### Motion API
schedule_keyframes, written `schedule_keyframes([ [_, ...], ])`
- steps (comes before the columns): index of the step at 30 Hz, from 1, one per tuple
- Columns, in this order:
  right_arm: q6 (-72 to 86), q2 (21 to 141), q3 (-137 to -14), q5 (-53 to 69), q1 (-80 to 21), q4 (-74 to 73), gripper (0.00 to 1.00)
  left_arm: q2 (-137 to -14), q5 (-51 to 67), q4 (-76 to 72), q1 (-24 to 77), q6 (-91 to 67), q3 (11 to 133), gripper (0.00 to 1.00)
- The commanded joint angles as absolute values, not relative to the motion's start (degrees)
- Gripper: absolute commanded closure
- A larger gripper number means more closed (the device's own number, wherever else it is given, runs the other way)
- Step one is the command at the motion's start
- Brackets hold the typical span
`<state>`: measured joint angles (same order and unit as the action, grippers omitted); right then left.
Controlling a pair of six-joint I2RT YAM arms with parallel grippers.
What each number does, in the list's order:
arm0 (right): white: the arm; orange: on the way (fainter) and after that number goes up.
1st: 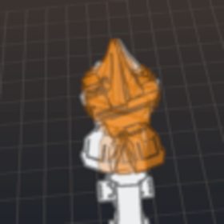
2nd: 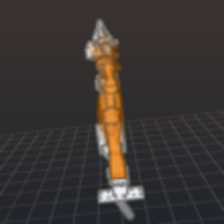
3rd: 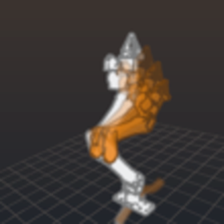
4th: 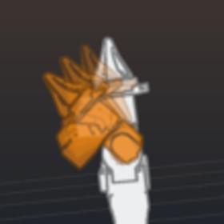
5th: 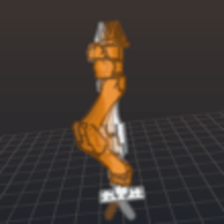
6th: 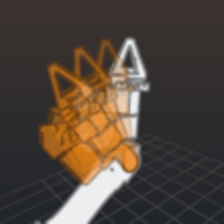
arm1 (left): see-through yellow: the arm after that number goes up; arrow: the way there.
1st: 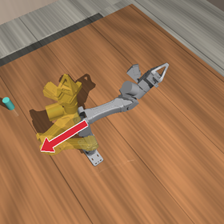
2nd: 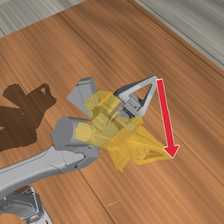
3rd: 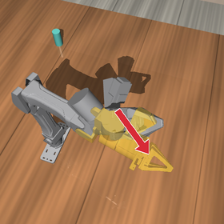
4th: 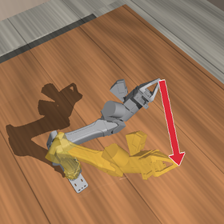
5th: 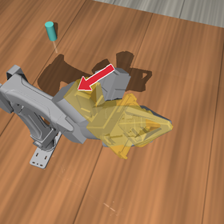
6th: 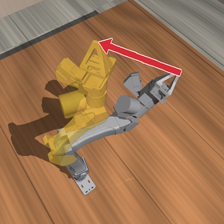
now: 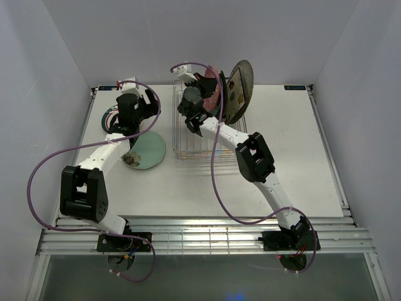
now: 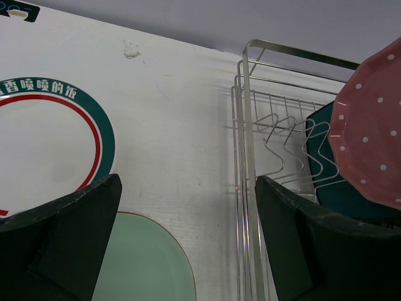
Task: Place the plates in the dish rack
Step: Insert the plate into the dish rack.
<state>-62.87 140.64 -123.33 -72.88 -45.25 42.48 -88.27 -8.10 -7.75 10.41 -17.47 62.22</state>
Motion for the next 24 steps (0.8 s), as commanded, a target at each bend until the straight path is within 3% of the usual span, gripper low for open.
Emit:
schedule_keyframes([
  [1, -65.7, 140.0, -125.2, -71.0, -46.3, 49.7, 0.92, -86.7, -7.5, -8.3, 10.3, -17.3, 62.0, 0.02],
  [24, -68.6, 143.1, -125.4, -69.7, -47.3, 49.5, 0.92, -86.0, -9.3, -8.3, 10.4, -17.7, 61.8, 0.02],
])
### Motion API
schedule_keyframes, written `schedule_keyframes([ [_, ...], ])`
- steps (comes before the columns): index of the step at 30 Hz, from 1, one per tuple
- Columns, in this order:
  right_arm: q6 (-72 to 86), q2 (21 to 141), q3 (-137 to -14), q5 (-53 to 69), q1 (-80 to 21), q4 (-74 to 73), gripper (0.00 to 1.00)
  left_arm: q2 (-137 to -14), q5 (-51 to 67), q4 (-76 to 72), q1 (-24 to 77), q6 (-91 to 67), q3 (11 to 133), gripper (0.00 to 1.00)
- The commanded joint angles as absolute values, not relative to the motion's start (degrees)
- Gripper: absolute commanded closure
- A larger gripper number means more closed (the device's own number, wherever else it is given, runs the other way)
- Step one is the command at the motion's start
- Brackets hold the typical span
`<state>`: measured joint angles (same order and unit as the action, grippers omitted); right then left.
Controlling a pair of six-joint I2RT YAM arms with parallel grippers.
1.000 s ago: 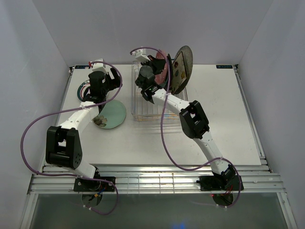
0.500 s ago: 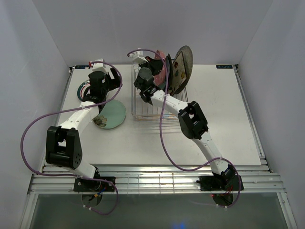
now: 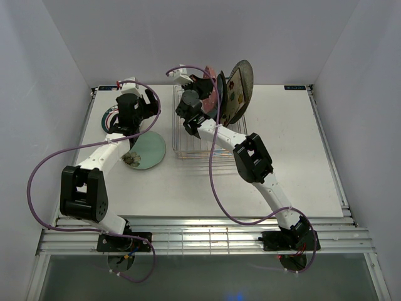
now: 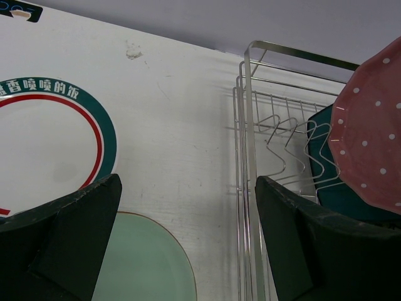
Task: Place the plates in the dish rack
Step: Insert the plate into the dish rack.
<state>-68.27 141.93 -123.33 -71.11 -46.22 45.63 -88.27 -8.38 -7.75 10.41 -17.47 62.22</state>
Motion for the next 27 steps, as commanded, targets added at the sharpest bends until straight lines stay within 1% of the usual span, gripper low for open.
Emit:
schedule_keyframes([
  [1, -68.6, 143.3, -125.5, -69.8, -47.3, 49.5, 0.92, -85.9, -9.8, -8.3, 10.3, -17.8, 61.7, 0.02],
  [10, -66.4, 143.4, -125.1, -69.6, -47.3, 47.7, 0.92, -82.5, -13.6, -9.5, 9.4, -18.7, 60.1, 0.02],
  [14, -66.2, 143.3, -124.1, -69.6, -47.3, 48.3, 0.92, -82.2, -14.4, -9.0, 7.6, -19.9, 60.4, 0.02],
  [18, -65.6, 143.3, -124.0, -69.7, -47.3, 48.2, 0.92, -83.1, -12.8, -7.2, 5.5, -22.1, 61.4, 0.02],
  [27, -64.9, 142.8, -123.0, -69.8, -47.3, 48.4, 0.87, -84.2, -8.9, -6.0, 3.0, -23.8, 62.5, 0.02],
])
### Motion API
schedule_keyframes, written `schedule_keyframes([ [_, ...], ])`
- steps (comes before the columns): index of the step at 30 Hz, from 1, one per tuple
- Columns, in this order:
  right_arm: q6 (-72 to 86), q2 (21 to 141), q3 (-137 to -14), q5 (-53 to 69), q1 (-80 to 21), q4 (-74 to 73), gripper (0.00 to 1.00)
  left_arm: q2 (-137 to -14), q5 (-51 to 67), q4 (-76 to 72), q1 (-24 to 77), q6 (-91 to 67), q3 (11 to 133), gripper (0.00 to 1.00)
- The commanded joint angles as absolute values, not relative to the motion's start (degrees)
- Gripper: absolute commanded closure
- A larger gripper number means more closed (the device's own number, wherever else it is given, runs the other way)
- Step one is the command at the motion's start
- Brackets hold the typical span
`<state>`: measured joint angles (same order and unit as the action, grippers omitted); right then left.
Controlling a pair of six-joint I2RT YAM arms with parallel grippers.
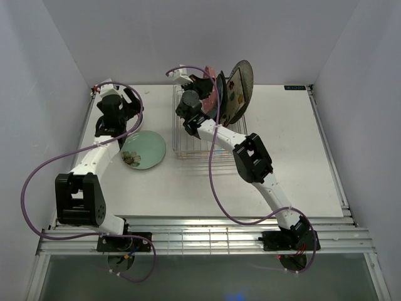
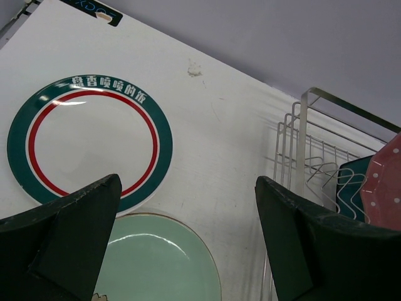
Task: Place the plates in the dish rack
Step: Insert the plate into the dish rack.
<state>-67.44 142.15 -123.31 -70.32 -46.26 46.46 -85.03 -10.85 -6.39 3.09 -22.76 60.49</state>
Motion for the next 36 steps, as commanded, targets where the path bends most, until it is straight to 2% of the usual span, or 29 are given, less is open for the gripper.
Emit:
schedule_keyframes([
  [1, -64.9, 142.7, -123.0, -69.8, -47.3, 48.4, 0.87, -84.1, -8.6, -6.1, 3.0, -23.8, 62.3, 0.02],
  [21, -71.8, 145.1, -125.0, -70.9, -49.6, 52.7, 0.86, -83.8, -7.7, -6.2, 2.6, -23.8, 62.3, 0.02],
  [36, -70.1, 145.5, -124.6, -70.7, -49.2, 51.9, 0.86, -83.3, -7.1, -6.3, 2.2, -24.0, 62.1, 0.02],
])
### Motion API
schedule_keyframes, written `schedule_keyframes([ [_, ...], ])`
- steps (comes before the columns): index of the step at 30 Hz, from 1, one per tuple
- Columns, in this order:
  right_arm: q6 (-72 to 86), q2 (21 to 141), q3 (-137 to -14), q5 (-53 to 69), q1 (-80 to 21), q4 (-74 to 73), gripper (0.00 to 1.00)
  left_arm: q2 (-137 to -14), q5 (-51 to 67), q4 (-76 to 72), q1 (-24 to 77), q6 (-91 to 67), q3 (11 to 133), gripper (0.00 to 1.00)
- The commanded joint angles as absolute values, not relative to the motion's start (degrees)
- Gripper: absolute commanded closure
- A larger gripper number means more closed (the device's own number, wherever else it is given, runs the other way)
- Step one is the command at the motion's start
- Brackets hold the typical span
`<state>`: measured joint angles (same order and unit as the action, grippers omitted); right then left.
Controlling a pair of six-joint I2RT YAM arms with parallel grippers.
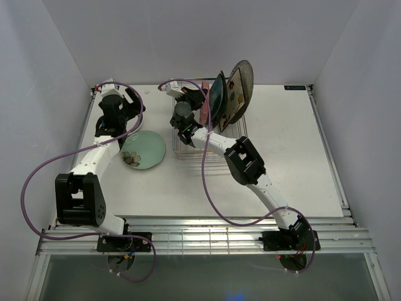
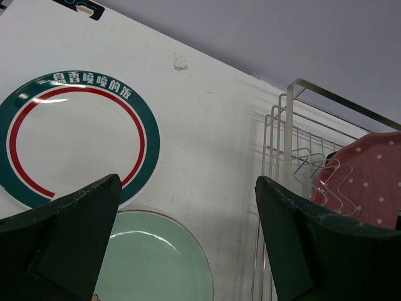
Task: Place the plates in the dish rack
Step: Insert the plate into the dish rack.
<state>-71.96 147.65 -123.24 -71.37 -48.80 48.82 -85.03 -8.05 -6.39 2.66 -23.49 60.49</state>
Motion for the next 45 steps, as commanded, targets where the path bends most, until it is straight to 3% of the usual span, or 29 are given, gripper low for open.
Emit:
schedule_keyframes([
  [1, -70.0, 145.4, -124.5, -70.8, -49.1, 51.9, 0.86, -83.2, -7.1, -6.3, 2.2, -24.0, 62.1, 0.02],
  [10, -63.8, 142.1, -120.9, -70.2, -47.3, 50.3, 0.8, -83.5, -6.2, -6.5, 2.1, -24.0, 62.0, 0.02],
  [16, -57.2, 138.2, -115.5, -69.0, -46.9, 48.5, 0.69, -83.8, -5.9, -6.2, 2.1, -23.9, 62.1, 0.02],
  [18, -56.7, 137.6, -114.8, -68.8, -46.8, 48.3, 0.59, -83.7, -5.8, -6.3, 2.1, -23.9, 62.1, 0.02],
  [19, -56.3, 137.7, -114.8, -68.6, -46.8, 48.1, 0.48, -83.6, -5.9, -6.4, 2.1, -23.9, 62.1, 0.02],
  [25, -56.7, 137.4, -114.8, -68.8, -46.8, 48.5, 0.29, -83.6, -5.8, -6.4, 2.1, -23.9, 62.1, 0.02],
  [34, -47.2, 131.1, -111.3, -67.5, -46.8, 41.0, 0.27, -83.8, -5.7, -6.8, 2.1, -23.7, 61.9, 0.02],
  [45, -26.0, 113.0, -95.0, -59.1, -47.0, 27.7, 0.27, -85.1, -5.6, -7.1, 2.1, -23.3, 62.1, 0.02],
])
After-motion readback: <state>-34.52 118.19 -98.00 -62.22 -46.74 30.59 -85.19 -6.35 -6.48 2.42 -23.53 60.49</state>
